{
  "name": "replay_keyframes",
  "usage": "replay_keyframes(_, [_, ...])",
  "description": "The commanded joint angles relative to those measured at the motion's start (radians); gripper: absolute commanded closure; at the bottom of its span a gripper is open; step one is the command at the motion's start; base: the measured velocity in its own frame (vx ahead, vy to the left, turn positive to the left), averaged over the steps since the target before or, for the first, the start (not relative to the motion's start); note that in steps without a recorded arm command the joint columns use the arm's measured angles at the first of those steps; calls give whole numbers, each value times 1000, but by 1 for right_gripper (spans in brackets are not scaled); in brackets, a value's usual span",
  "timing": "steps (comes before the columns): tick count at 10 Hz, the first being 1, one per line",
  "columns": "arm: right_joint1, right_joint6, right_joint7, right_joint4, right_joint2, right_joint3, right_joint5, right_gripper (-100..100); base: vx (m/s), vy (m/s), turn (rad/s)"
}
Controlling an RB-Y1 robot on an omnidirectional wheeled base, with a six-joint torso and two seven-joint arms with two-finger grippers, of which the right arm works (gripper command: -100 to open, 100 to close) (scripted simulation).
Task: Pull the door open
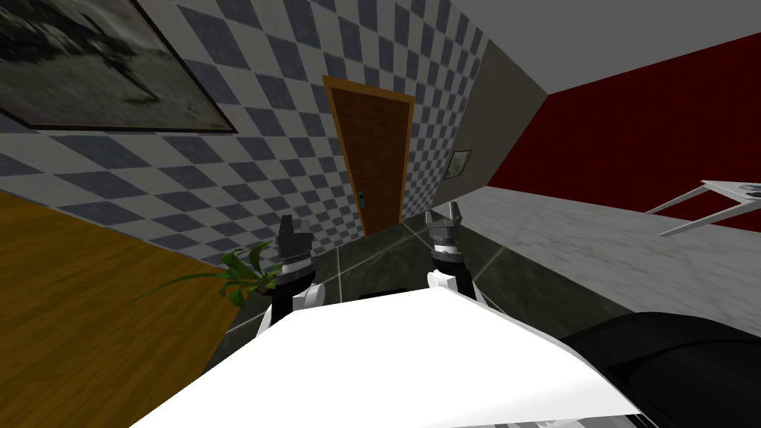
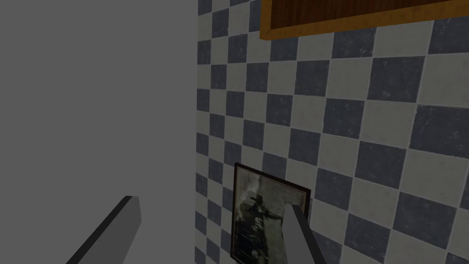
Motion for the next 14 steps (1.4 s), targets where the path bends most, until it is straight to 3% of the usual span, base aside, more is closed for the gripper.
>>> replay_keyframes(1, [-22, 0, 25, 34, -12, 7, 19, -100, 102, 29, -79])
replay_keyframes(4, [-47, 0, 53, 72, -25, 15, 41, -100, 143, 40, -38])
replay_keyframes(14, [-185, -1, 209, 285, -71, 58, 160, -100, 120, 55, -59])
